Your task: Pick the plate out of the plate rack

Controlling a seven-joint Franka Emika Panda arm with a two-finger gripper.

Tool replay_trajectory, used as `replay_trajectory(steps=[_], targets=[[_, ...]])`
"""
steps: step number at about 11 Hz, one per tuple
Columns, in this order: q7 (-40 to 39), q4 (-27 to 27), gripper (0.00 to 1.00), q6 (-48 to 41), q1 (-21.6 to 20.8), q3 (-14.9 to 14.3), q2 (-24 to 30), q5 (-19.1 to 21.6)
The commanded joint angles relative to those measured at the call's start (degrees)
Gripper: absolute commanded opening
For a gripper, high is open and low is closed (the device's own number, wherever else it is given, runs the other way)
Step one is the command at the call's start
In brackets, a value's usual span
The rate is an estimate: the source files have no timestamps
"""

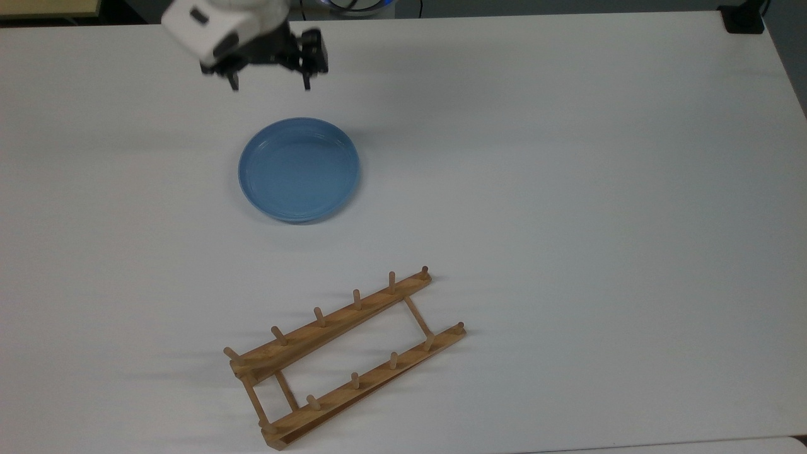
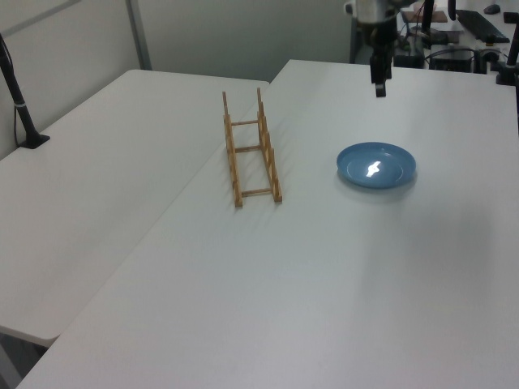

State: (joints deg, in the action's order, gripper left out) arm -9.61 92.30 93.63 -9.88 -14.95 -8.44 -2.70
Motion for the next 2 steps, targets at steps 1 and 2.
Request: replay_trajectory(steps=[1,2], targets=[[8.1,2.4,1.00,0.7,-0.4,-0.1,3.3,-1.0],[8.0,2.4,1.00,0.7,-0.6,-0.2,3.2,-1.0]])
